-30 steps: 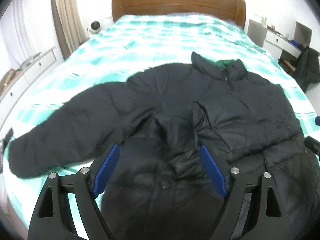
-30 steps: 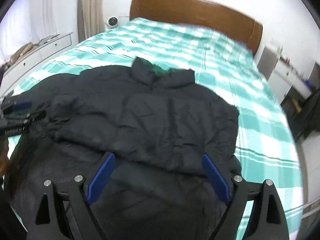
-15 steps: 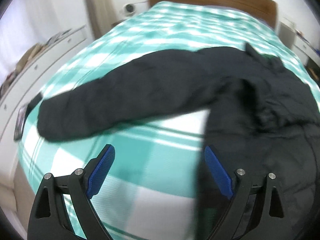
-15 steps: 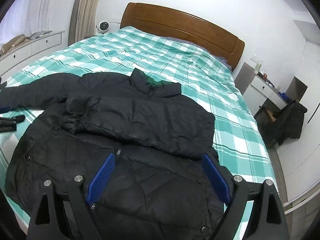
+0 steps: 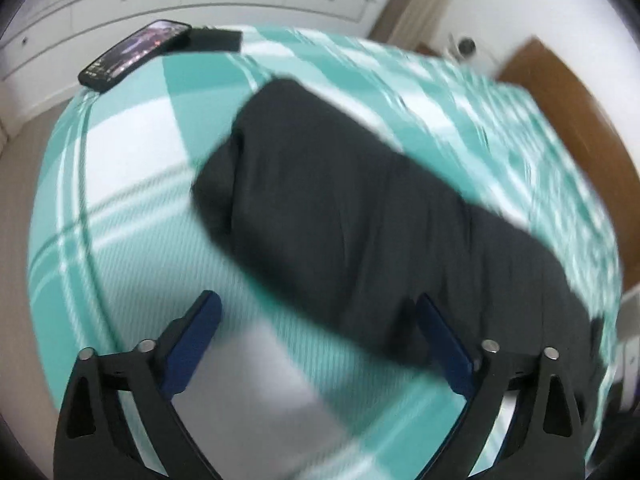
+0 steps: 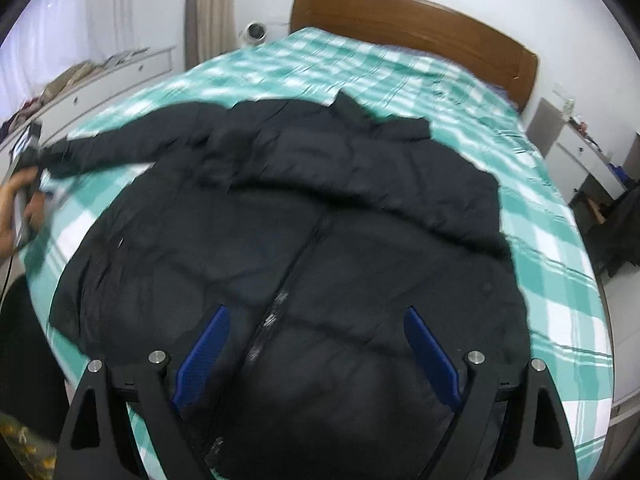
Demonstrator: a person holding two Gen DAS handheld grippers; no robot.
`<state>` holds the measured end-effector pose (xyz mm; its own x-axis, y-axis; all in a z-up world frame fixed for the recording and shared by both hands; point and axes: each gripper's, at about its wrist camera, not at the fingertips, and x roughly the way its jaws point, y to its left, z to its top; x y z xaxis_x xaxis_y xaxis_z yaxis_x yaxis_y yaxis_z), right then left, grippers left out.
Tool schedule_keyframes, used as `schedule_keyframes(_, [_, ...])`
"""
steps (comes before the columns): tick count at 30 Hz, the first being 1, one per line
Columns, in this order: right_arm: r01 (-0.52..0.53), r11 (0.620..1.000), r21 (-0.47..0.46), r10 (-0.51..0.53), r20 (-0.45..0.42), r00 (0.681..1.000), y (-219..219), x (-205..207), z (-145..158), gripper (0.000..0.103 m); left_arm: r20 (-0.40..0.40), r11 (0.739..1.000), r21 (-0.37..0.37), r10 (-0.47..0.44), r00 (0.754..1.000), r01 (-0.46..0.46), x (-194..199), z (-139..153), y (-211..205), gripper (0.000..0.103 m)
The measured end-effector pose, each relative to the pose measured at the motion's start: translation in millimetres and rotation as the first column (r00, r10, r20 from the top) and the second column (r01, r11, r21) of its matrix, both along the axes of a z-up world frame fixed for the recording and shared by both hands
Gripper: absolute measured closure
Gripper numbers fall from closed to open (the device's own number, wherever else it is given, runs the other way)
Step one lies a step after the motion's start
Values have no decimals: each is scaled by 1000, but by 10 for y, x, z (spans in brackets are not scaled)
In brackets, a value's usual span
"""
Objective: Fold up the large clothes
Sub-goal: 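Grasp a sleeve with the left tool and fold it across the jacket front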
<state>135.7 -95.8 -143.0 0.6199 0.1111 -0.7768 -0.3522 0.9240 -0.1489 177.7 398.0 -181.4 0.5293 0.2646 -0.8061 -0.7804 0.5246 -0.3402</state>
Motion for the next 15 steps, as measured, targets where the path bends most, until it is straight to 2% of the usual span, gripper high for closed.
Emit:
schedule_keyframes(1, [-6, 1000, 1, 6, -4, 1000, 14, -19, -9, 12, 2, 1000, 3, 20, 1000, -20, 69, -7, 82, 9])
schedule_keyframes(2, [-16, 1000, 5, 16, -8, 1000, 45, -54, -22, 12, 3, 999, 9, 33, 999, -33, 82, -6, 109, 19])
schedule_keyframes(3, [-24, 1000, 11, 24, -10, 1000, 69, -89, -26, 12, 3, 998, 25, 49, 999, -50, 93, 10, 127, 58])
schedule_keyframes(4, [-28, 999, 14, 28, -10, 1000, 77, -113, -26, 12, 10, 998, 40, 40, 999, -40, 129, 47, 125, 83])
schedule_keyframes(5, [-32, 999, 20, 32, -7, 999, 82, -149, -14, 12, 14, 998, 52, 17, 1000, -18, 162, 100, 113, 90])
schedule_keyframes(6, [-32, 999, 26, 32, -2, 999, 80, -179, 0, 12, -11, 993, 117, -9, 1000, 10, 231, 247, 8, 94])
schedule_keyframes(8, [-24, 998, 50, 23, 16, 1000, 38, -242, 52, 12, -7, 970, 236, -64, 998, 64, 328, 517, -157, 95])
schedule_keyframes(9, [-18, 998, 60, 17, 25, 1000, 9, -266, 71, 12, 5, 944, 313, -114, 993, 107, 357, 725, -346, 95])
schedule_keyframes(10, [-6, 997, 74, 4, 36, 999, -44, -292, 99, 12, 22, 896, 410, -197, 980, 171, 408, 1022, -652, 95])
schedule_keyframes(11, [2, 996, 85, -6, 43, 999, -80, -305, 114, 12, 28, 865, 457, -245, 969, 205, 425, 1177, -832, 95])
schedule_keyframes(12, [12, 995, 97, -17, 50, 999, -125, -313, 128, 12, 33, 800, 538, -336, 941, 267, 467, 1452, -1211, 95])
schedule_keyframes(14, [43, 991, 125, -51, 66, 997, -241, -328, 156, 12, 41, 712, 619, -451, 891, 332, 487, 1765, -1718, 95])
schedule_keyframes(15, [68, 988, 142, -78, 71, 994, -327, -333, 169, 12, 43, 664, 650, -517, 855, 369, 548, 1903, -2006, 95])
